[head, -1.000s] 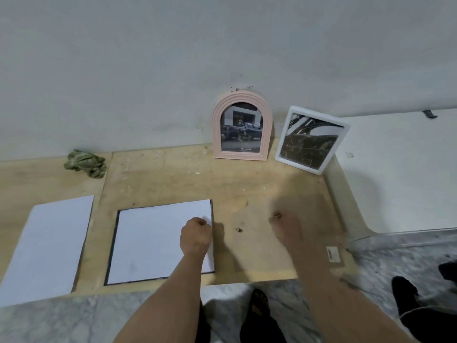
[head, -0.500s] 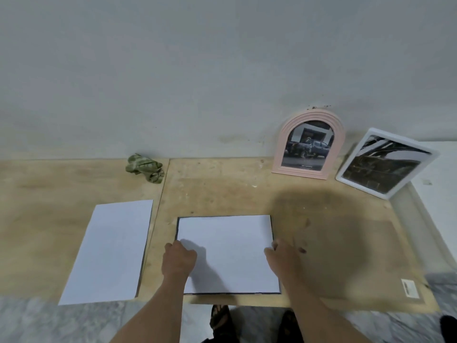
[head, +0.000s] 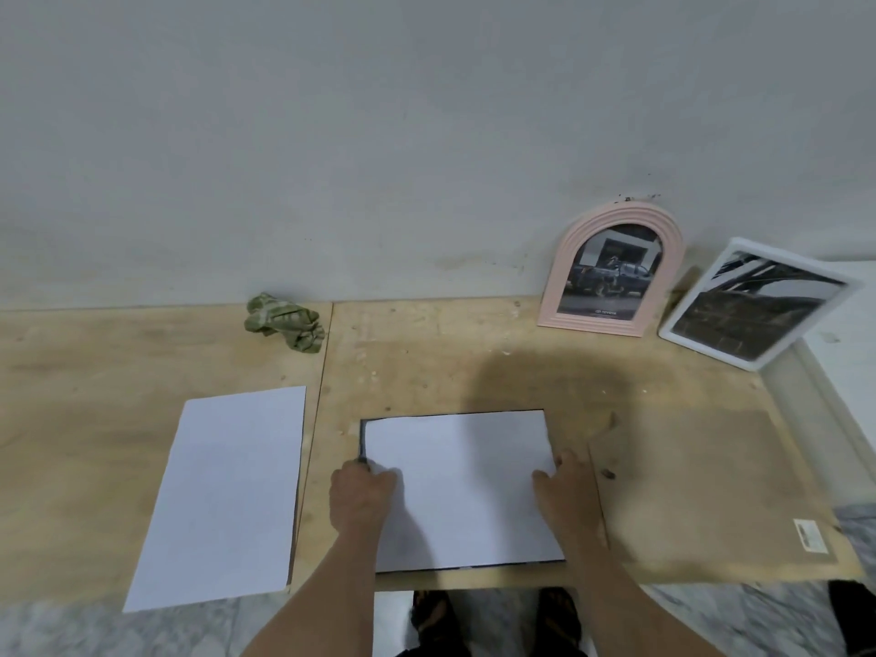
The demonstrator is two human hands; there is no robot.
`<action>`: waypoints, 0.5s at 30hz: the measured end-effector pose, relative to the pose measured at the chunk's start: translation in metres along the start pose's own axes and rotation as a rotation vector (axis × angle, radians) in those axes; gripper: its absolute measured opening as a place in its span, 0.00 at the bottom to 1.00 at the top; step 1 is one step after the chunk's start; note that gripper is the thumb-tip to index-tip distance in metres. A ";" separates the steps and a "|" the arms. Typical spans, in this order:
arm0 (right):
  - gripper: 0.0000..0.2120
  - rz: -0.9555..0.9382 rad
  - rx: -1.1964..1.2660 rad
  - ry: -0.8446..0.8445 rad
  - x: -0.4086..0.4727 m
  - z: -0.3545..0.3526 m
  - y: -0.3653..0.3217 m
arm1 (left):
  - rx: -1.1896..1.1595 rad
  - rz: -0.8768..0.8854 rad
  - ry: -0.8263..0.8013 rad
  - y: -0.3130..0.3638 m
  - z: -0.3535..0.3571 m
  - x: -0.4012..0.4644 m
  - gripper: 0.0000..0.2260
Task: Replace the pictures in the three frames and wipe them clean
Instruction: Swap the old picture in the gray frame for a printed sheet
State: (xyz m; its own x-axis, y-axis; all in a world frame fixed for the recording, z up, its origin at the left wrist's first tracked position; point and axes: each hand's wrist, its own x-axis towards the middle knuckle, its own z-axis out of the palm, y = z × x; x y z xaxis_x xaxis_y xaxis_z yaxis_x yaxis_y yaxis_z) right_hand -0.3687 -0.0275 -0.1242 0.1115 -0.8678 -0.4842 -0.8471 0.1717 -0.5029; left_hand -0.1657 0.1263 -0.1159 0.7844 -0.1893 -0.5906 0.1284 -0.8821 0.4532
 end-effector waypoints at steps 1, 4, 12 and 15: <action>0.18 -0.003 -0.012 0.017 -0.003 0.001 -0.002 | -0.003 0.002 -0.003 0.001 -0.001 -0.001 0.11; 0.20 -0.003 -0.051 0.013 -0.009 0.002 -0.006 | 0.019 0.005 0.020 0.001 -0.002 -0.002 0.08; 0.23 0.021 -0.165 0.042 -0.023 0.010 -0.010 | 0.061 0.017 0.098 0.000 0.002 -0.008 0.08; 0.23 -0.003 -0.215 0.071 -0.029 0.012 -0.011 | 0.042 0.025 0.095 0.004 0.003 -0.012 0.09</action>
State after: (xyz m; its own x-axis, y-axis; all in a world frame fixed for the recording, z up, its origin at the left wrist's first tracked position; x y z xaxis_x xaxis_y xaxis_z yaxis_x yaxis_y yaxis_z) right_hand -0.3564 0.0013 -0.1126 0.0836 -0.9001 -0.4276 -0.9390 0.0725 -0.3362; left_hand -0.1764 0.1237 -0.1088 0.8414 -0.1712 -0.5126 0.0844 -0.8953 0.4374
